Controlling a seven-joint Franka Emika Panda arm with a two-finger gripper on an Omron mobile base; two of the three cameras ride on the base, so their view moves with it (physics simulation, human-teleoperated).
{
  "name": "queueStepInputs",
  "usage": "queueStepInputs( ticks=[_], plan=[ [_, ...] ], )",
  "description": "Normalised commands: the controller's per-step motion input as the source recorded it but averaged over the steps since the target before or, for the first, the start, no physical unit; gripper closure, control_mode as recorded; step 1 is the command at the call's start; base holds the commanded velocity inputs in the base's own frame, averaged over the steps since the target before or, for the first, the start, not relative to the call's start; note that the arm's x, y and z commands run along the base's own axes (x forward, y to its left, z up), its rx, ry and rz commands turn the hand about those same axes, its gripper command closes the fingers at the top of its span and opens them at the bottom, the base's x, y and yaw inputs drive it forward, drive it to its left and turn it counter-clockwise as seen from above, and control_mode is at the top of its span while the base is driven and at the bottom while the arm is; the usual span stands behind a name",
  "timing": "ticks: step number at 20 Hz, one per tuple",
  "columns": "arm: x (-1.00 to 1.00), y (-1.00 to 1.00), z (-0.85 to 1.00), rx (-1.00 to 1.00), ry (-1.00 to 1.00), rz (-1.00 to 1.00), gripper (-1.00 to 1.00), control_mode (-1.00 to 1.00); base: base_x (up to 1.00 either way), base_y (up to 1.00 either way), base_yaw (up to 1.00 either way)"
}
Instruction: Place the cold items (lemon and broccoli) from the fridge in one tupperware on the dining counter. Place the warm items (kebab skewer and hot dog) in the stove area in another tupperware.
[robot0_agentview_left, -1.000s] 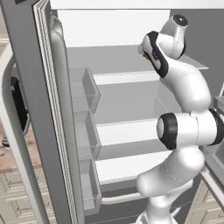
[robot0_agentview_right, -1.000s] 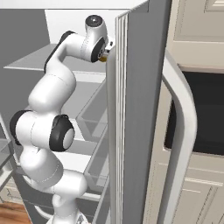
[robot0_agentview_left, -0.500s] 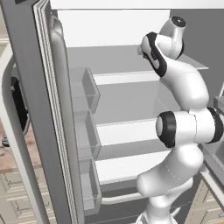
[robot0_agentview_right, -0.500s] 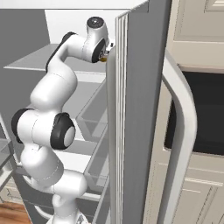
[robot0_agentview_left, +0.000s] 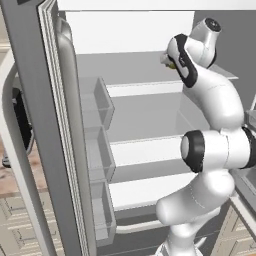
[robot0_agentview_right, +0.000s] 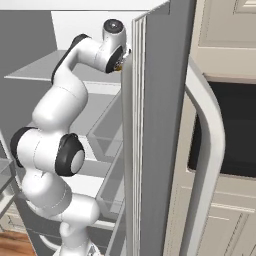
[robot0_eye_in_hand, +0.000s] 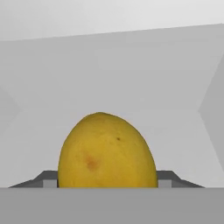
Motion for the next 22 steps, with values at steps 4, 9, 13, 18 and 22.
queueStepInputs(
  ticks=[4,9,13,18,22],
  plan=[
    [-0.69,0.01,-0.11,0.00,-0.14,0.01,1.00,-1.00,0.00,0.00,0.00],
    [-0.71,0.11,-0.03,0.00,-0.06,-0.04,1.00,-1.00,0.00,0.00,0.00],
    [-0.55,0.25,0.18,0.00,0.00,-0.16,1.00,-1.00,0.00,0.00,0.00],
    [-0.57,0.18,0.24,0.00,0.02,-0.13,1.00,-1.00,0.00,0.00,0.00],
    [-0.71,0.04,0.09,0.00,0.01,-0.06,1.00,-1.00,0.00,0.00,0.00]
  ],
)
